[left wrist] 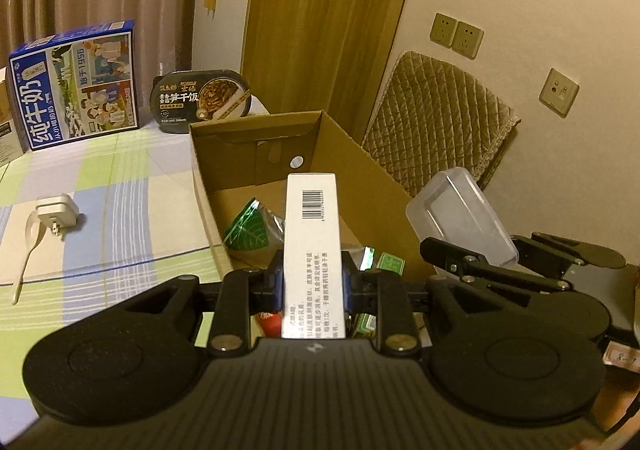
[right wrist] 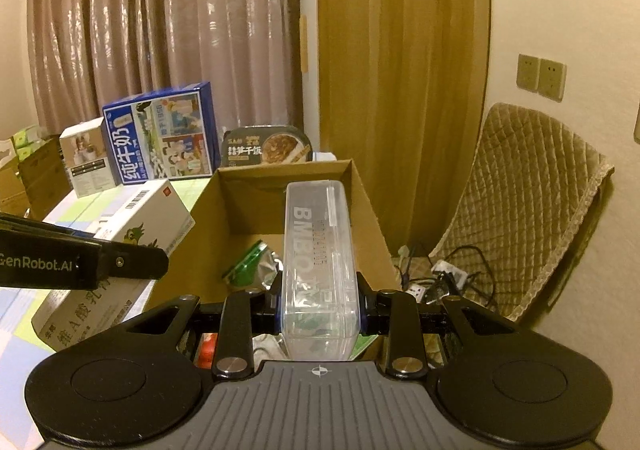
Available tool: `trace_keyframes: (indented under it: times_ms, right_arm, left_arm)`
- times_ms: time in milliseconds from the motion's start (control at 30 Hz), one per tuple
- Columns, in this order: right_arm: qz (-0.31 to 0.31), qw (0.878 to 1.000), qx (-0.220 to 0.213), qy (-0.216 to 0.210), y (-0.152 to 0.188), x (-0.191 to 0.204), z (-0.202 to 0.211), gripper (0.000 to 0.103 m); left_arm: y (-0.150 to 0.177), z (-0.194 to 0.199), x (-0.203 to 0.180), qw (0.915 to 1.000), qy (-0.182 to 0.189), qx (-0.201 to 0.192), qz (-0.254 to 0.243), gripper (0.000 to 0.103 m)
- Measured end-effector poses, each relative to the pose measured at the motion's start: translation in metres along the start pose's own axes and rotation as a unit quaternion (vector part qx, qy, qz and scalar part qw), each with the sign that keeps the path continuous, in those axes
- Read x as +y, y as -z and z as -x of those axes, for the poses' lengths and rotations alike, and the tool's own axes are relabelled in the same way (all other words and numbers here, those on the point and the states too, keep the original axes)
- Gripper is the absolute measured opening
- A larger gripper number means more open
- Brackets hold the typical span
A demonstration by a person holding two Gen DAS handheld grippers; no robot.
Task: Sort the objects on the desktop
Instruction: 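Lower the white box and clear case into the cardboard box with both grippers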
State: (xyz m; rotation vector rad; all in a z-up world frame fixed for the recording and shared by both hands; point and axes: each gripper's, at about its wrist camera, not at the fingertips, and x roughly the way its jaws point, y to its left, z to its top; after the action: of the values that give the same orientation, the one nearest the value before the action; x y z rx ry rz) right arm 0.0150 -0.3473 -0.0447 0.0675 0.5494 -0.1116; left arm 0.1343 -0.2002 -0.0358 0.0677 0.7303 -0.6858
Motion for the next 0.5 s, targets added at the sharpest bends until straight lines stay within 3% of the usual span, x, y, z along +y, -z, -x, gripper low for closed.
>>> trace_keyframes:
  times_ms: [500]
  right_arm:
    - [0.004, 1.0, 0.006, -0.002, -0.009, -0.01, -0.025, 0.028]
  left_arm:
    - [-0.011, -0.033, -0.001, 0.9998, 0.005, 0.014, 0.012, 0.021]
